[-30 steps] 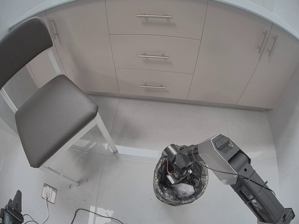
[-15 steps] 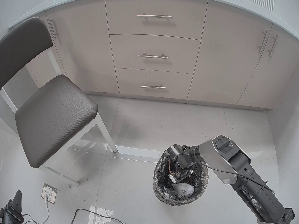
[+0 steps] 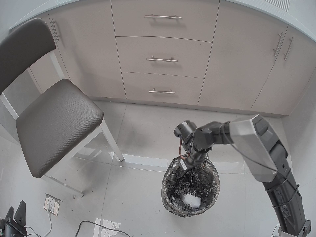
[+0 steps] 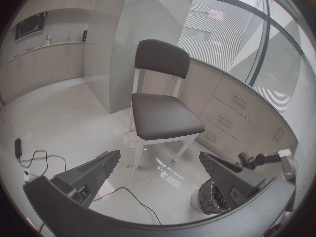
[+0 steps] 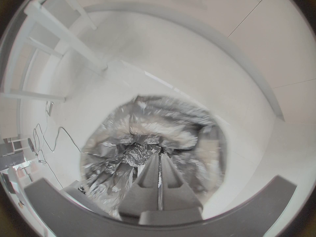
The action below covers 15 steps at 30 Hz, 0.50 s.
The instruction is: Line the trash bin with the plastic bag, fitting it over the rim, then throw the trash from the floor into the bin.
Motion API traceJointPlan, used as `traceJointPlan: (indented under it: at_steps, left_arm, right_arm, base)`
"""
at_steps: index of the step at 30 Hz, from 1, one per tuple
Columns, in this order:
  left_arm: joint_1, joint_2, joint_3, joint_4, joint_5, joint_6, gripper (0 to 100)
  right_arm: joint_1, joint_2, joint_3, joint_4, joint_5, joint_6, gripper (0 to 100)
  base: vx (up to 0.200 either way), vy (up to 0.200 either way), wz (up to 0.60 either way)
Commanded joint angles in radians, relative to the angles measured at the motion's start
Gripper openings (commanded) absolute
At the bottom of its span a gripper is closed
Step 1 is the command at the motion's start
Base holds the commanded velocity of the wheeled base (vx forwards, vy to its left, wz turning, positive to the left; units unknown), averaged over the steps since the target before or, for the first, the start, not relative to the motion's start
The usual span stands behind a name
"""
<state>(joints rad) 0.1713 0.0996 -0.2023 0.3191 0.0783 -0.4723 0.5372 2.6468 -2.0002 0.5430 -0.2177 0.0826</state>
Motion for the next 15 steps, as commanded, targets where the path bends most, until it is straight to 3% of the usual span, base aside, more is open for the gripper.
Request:
traceJointPlan:
  at_steps: [1, 3, 5, 8, 11, 12, 15]
  left_arm:
    - [0.001, 0.002, 0.063, -0.109, -0.02, 0.107, 100]
    - [0.001, 0.002, 0.075, -0.13, -0.02, 0.124, 100]
    - [-0.001, 0.003, 0.104, -0.181, -0.022, 0.202, 100]
    - [-0.012, 0.002, 0.11, -0.195, -0.066, 0.251, 100]
    - [-0.076, 0.003, 0.11, -0.195, -0.103, 0.271, 100]
    - [-0.161, 0.006, 0.11, -0.195, -0.1, 0.27, 100]
    - [-0.274, 0.003, 0.11, -0.195, -0.058, 0.267, 100]
  right_arm:
    - [0.003, -0.292, 0.0, 0.11, -0.008, 0.013, 0]
    - [0.0, -0.337, 0.0, 0.137, -0.008, 0.011, 0]
    - [-0.003, -0.426, 0.0, 0.196, -0.008, 0.009, 0]
    - [-0.01, -0.508, 0.0, 0.255, -0.008, 0.009, 0]
    - [-0.022, -0.562, 0.0, 0.296, -0.008, 0.009, 0]
    - [-0.036, -0.6, 0.0, 0.327, -0.008, 0.008, 0]
    - [-0.065, -0.648, 0.0, 0.367, -0.008, 0.008, 0]
  base:
    - [0.0, 0.0, 0.0]
    - [0.0, 0.0, 0.0]
    - [0.0, 0.0, 0.0]
    - [0.0, 0.0, 0.0]
    - [0.0, 0.0, 0.0]
    - [0.0, 0.0, 0.0]
    - [0.0, 0.0, 0.0]
